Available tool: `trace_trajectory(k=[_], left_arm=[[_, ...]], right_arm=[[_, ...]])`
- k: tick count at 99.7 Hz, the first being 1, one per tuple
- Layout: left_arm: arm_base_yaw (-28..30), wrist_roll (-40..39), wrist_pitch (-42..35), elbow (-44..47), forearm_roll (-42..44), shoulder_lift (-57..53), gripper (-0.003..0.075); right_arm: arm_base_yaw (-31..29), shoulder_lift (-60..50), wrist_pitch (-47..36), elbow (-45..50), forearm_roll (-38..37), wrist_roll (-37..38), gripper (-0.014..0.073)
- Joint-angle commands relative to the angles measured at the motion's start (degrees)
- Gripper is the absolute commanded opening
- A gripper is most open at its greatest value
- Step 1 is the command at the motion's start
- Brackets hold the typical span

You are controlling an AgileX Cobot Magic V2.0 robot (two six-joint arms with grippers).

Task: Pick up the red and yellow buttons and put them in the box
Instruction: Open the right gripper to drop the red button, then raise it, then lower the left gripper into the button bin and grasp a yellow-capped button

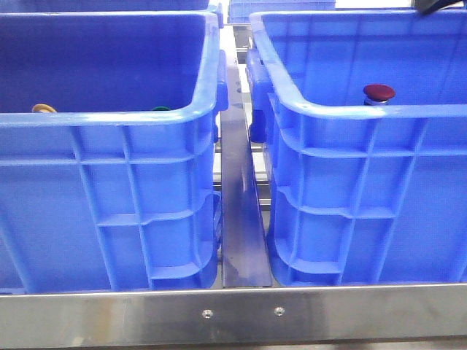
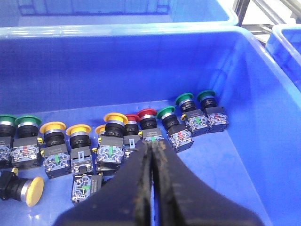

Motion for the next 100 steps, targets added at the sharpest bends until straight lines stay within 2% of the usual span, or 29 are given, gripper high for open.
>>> trace_trajectory(k=[1, 10, 17, 44, 51, 54, 65, 84, 91, 100], left_arm=[[0.08, -0.34, -3.87, -1.52, 0.13, -0.30, -0.0019], [0.08, -0.34, -3.87, -1.52, 0.13, -0.30, -0.0019], [0.08, -0.34, -3.87, -1.52, 0.13, -0.30, -0.0019], [0.08, -0.34, -3.87, -1.52, 0.13, -0.30, -0.0016], [0.08, -0.34, -3.87, -1.52, 0.13, -0.30, 0.0006], [0.08, -0.34, -3.87, -1.52, 0.13, -0.30, 0.0033], [0.08, -0.34, -3.76, -1.52, 0.13, -0.30, 0.0162], [0.08, -0.34, -3.79, -1.52, 0.13, 1.52, 0.0490], [0.08, -0.34, -3.74, -1.52, 0.13, 3.29, 0.0556], [0.08, -0.34, -2.36, -2.58, 0.36, 6.50, 0.0568]], right_arm=[[-0.25, -7.35, -1.31, 1.30, 0.03, -0.40, 0.0537], [-0.25, -13.59, -1.26, 4.04, 0.03, -0.40, 0.0512], [-0.25, -17.72, -1.26, 5.90, 0.03, -0.40, 0.0453], [-0.25, -28.77, 0.00, 8.63, 0.07, -0.40, 0.0038], [-0.25, -29.56, 0.00, 8.63, 0.07, -0.40, -0.0049], [-0.25, -29.56, 0.00, 8.63, 0.07, -0.40, -0.0074], [-0.25, -29.56, 0.79, 8.63, 0.07, -0.40, -0.0069], [-0.25, -29.51, 1.59, 8.63, 0.07, -0.40, -0.0069], [-0.25, -29.51, 1.59, 8.63, 0.07, -0.40, -0.0069], [-0.25, -29.51, 1.77, 8.63, 0.07, -0.40, -0.0069]])
